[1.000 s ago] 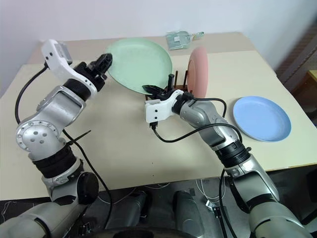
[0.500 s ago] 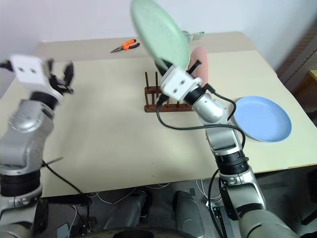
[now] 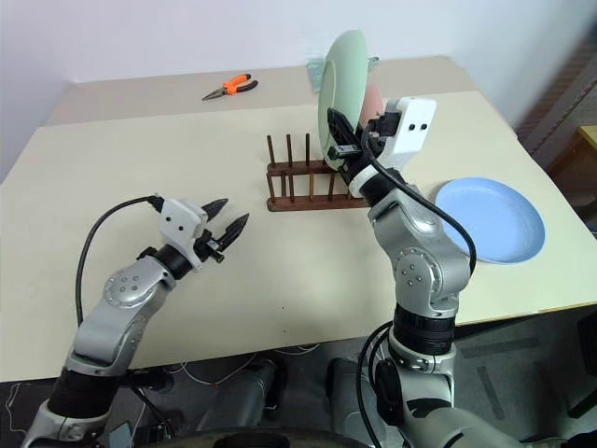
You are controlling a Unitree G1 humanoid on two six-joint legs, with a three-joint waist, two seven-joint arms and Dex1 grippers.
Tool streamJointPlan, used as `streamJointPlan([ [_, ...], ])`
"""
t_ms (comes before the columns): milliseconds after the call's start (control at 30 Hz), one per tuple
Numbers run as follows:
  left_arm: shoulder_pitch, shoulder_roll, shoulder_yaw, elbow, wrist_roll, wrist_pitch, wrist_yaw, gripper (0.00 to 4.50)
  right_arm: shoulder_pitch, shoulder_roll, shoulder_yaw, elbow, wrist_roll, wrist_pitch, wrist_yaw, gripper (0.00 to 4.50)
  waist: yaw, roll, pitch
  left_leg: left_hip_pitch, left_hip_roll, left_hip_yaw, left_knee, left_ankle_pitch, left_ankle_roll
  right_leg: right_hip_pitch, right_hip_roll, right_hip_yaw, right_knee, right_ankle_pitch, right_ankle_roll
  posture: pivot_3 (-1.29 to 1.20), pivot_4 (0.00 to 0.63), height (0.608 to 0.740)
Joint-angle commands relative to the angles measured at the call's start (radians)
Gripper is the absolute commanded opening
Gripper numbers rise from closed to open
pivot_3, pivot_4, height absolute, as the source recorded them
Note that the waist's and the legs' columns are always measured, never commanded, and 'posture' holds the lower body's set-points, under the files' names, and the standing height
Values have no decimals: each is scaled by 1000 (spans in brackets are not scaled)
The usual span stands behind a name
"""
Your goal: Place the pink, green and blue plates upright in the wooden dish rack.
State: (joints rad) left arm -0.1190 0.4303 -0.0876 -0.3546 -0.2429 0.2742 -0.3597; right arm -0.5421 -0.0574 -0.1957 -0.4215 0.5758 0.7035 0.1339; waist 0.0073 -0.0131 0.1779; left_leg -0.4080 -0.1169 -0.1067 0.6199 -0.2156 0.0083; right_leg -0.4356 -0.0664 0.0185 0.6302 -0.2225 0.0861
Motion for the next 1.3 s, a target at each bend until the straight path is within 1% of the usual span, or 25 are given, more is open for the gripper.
streamJointPlan([
  [33,-5,-7,7,-10,27,-29,-12,2518,-28,-2,-6,-64,48,1,-18,0,0,0,0,0,0,0,0,0,0,0,0,0,0,0,0,0,150,729],
  [233,4,-19,11,-7,49,-32,-22,2518,-24,-2,14,-66,71,5,-43,0,0,0,0,0,0,0,0,0,0,0,0,0,0,0,0,0,150,729],
  [467,14,-28,6,-12,68,-30,-33,2518,-20,-21,49,-27,48,16,-56,0,-1,0,0,0,0,0,0,0,0,0,0,0,0,0,0,0,150,729],
  [667,19,-36,10,-9,77,-32,-40,2518,-55,-33,52,-44,38,-22,-53,0,-1,0,0,0,0,0,0,0,0,0,0,0,0,0,0,0,150,729],
  [933,20,-45,19,-1,85,-35,-48,2518,-95,-31,47,-73,60,-14,-70,0,-1,0,0,0,0,0,0,0,0,0,0,0,0,0,0,0,150,729],
  [1100,15,-52,17,9,88,-46,-49,2518,-49,-16,67,-54,56,21,-95,0,-1,0,0,0,0,0,0,0,0,0,0,0,0,0,0,0,150,729],
  [1300,15,-56,14,7,89,-49,-52,2518,-28,-10,89,36,17,33,-108,0,-2,0,0,0,0,0,0,0,0,0,0,0,0,0,0,0,150,729],
])
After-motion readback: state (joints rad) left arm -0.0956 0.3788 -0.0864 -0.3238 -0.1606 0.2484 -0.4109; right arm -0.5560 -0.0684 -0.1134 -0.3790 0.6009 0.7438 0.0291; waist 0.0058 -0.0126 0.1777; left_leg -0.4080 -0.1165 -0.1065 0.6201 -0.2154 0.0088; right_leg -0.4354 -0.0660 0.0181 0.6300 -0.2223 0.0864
